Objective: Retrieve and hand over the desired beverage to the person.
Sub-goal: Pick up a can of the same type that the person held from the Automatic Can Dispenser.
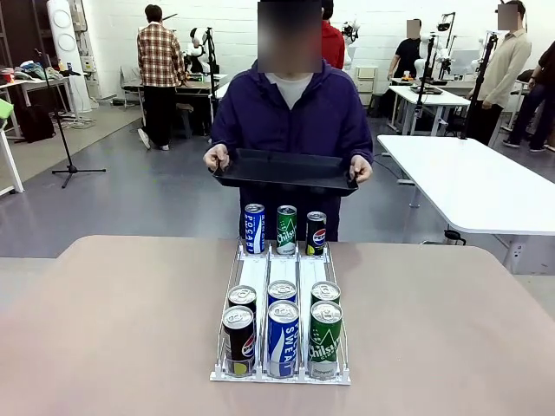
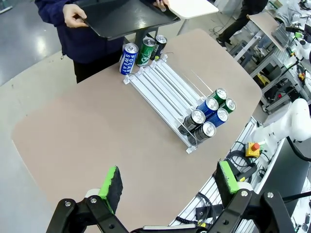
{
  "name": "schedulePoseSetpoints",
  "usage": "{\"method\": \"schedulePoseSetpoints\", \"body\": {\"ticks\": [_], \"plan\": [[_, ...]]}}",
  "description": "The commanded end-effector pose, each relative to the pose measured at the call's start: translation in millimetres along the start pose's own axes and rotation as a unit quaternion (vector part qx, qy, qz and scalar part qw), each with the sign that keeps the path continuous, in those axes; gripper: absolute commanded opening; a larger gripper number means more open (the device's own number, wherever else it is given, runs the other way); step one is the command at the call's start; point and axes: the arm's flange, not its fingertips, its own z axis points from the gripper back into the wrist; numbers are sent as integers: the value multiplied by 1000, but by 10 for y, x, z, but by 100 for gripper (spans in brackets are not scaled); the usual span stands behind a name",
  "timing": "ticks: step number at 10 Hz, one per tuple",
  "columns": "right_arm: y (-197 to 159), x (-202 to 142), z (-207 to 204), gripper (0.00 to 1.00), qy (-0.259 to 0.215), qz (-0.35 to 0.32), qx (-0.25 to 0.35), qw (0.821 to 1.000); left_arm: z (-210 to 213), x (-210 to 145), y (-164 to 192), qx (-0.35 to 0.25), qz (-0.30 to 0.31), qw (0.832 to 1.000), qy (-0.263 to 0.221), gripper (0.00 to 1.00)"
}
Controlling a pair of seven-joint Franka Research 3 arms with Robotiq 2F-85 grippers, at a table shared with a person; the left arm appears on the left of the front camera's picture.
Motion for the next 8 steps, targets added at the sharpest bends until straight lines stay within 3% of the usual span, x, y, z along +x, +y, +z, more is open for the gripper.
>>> {"method": "schedulePoseSetpoints", "body": {"ticks": [1,8], "plan": [[-6,20,-25,100,-7,2,8,1000,17,13,17,-8,-10,1000,-5,100],[-6,20,-25,100,-7,2,8,1000,17,13,17,-8,-10,1000,-5,100]]}}
